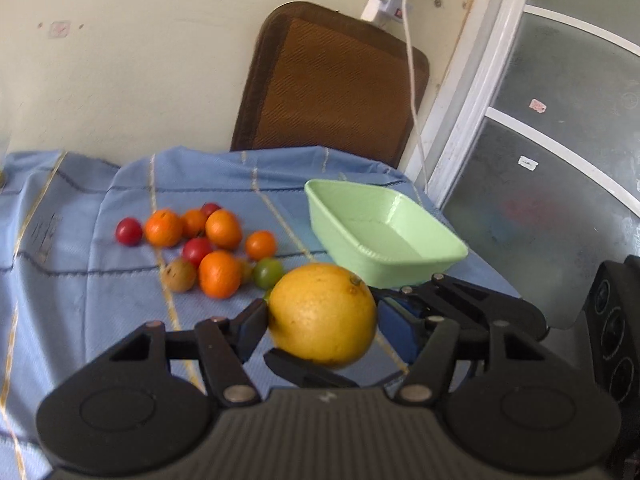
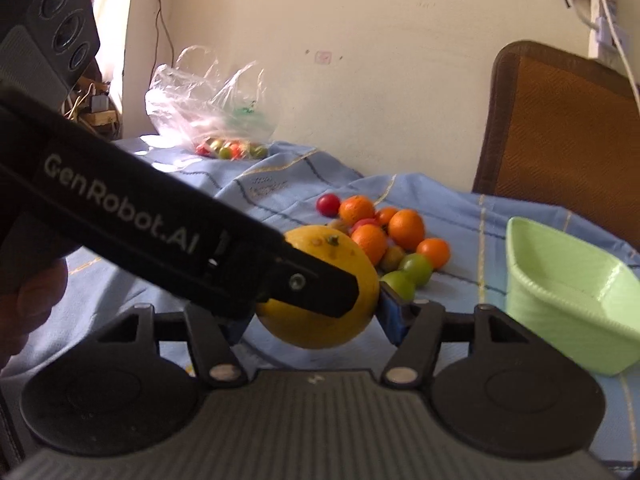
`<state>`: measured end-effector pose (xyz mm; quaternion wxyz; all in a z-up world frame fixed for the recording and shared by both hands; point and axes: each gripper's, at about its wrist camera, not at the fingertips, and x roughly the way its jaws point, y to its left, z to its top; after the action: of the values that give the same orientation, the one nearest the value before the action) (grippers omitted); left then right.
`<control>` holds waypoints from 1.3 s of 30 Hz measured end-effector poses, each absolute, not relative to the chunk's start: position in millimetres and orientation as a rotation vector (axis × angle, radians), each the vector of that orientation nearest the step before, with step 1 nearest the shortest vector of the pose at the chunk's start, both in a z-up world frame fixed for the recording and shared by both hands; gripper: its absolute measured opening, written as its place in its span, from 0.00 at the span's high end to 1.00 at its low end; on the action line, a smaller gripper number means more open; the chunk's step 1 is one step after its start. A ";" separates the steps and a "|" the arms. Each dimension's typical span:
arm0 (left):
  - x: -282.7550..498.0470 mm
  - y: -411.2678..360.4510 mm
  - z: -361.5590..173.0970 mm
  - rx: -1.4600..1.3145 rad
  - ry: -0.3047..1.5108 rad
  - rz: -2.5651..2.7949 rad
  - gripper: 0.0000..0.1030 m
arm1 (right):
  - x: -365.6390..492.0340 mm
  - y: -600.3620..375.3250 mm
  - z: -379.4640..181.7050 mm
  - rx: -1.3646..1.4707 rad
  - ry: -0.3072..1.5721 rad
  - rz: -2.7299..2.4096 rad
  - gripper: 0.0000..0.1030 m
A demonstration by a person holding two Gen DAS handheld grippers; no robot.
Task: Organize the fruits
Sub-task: 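Carry the grapefruit into the green basket and open the left gripper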
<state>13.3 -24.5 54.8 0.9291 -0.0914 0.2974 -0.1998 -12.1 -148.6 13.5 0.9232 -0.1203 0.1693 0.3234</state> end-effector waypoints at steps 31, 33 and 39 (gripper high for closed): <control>112.3 -129.8 66.6 -0.207 0.632 -0.588 0.36 | 95.9 -280.7 16.8 -0.089 0.408 0.238 0.29; 88.3 -101.0 76.4 -0.215 0.577 -0.579 0.35 | 85.0 -284.1 21.2 -0.068 0.364 0.207 0.29; 36.1 -6.5 81.6 -0.171 0.499 -0.340 0.37 | 43.8 -294.0 37.6 0.078 0.281 0.231 0.47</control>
<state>36.1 -6.5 81.6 0.9511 -0.0843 0.2455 -0.1672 43.8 -294.0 37.6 0.9828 0.0386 0.1398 0.1147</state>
